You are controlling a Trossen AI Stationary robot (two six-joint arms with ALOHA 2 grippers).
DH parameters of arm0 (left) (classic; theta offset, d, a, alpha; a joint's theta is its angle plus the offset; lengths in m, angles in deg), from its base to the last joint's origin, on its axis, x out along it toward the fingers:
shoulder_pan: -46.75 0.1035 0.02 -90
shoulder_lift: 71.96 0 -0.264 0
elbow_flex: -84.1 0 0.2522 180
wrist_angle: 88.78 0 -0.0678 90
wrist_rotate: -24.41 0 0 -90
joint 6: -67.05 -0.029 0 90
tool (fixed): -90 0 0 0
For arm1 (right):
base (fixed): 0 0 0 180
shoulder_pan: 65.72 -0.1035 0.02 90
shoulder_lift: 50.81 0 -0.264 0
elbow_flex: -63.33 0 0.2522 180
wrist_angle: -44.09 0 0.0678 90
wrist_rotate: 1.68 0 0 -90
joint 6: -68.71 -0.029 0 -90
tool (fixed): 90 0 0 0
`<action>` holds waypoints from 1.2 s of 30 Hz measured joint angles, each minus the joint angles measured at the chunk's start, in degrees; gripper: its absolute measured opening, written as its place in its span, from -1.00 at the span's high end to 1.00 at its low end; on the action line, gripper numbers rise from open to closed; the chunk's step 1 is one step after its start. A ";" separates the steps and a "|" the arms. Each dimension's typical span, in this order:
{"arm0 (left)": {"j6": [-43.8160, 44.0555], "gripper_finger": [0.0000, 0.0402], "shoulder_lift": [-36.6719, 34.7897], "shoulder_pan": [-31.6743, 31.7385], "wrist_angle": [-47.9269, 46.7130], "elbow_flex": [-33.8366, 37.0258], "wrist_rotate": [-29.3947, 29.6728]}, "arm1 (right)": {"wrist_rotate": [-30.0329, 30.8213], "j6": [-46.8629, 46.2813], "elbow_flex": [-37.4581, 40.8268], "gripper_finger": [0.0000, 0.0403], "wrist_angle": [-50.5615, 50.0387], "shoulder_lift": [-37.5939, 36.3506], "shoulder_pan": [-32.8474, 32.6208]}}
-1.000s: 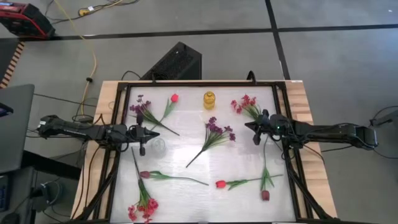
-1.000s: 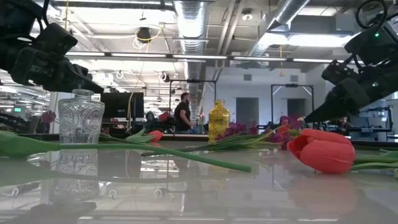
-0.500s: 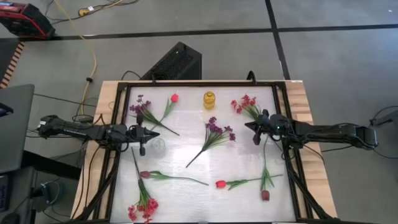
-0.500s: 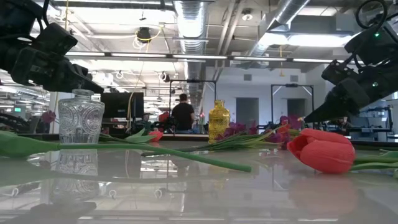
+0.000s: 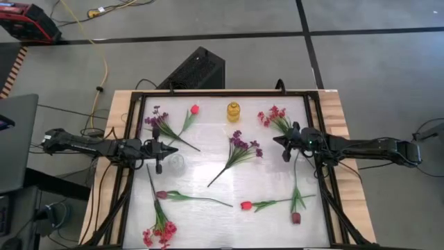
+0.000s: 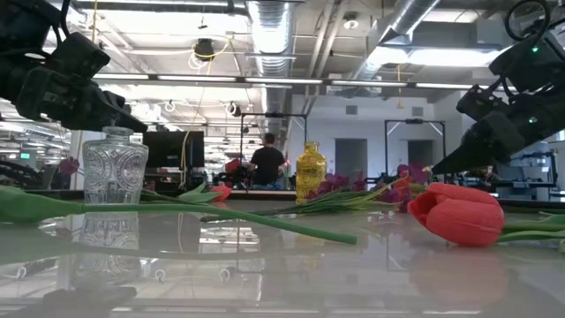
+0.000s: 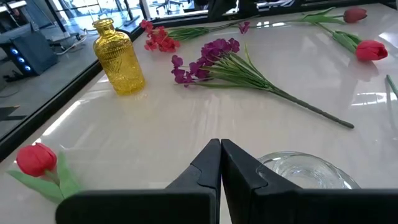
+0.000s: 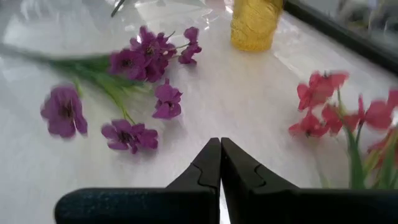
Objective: Sort flowers into vase by color
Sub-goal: Put the right violet flowers into the yellow vase
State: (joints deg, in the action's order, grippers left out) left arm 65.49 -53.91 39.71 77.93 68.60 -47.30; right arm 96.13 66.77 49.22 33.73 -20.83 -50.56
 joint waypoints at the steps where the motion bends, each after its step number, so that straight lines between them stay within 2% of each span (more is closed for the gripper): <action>1: 2.29 1.00 0.01 0.02 0.00 -0.01 -0.37 | 0.01 0.25 0.00 0.82 0.02 0.00 0.02; 4: 14.01 1.00 0.02 0.01 0.17 0.00 -4.03 | 0.00 0.29 0.00 0.82 0.02 0.00 0.00; 9: 16.07 1.00 0.03 0.02 5.04 0.02 -3.60 | 0.14 0.91 0.00 0.82 3.03 0.02 0.25; 12: 19.39 1.00 0.35 -0.01 8.93 0.02 0.06 | -0.58 -5.65 -0.01 0.82 8.10 0.00 0.18; 17: 15.43 1.00 1.20 0.01 17.37 0.02 -1.59 | -1.20 -17.24 -2.16 0.82 14.28 0.05 0.05; 21: 11.84 1.00 4.15 -0.01 25.07 0.00 -4.39 | -11.12 -19.04 -8.16 0.82 16.30 1.64 -0.78; 23: 10.59 1.00 6.02 -0.01 26.81 0.00 -5.04 | -12.51 -23.55 -12.16 0.82 15.37 4.53 -2.49; 26: 9.10 1.00 8.11 -0.01 27.04 -0.23 -5.71 | -9.86 -30.49 -19.03 0.82 10.77 11.28 -6.26; 29: 8.13 1.00 9.29 -0.01 26.57 -0.99 -6.22 | -6.11 -38.76 -26.56 0.82 4.51 20.33 -10.65; 36: 4.83 1.00 9.31 -0.01 17.63 -2.32 -8.64 | -2.91 -58.46 -49.33 0.84 -11.72 44.81 -18.24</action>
State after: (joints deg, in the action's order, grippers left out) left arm 70.32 -44.60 39.70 95.56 66.28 -55.94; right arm 93.23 8.31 -0.11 22.00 23.98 -68.80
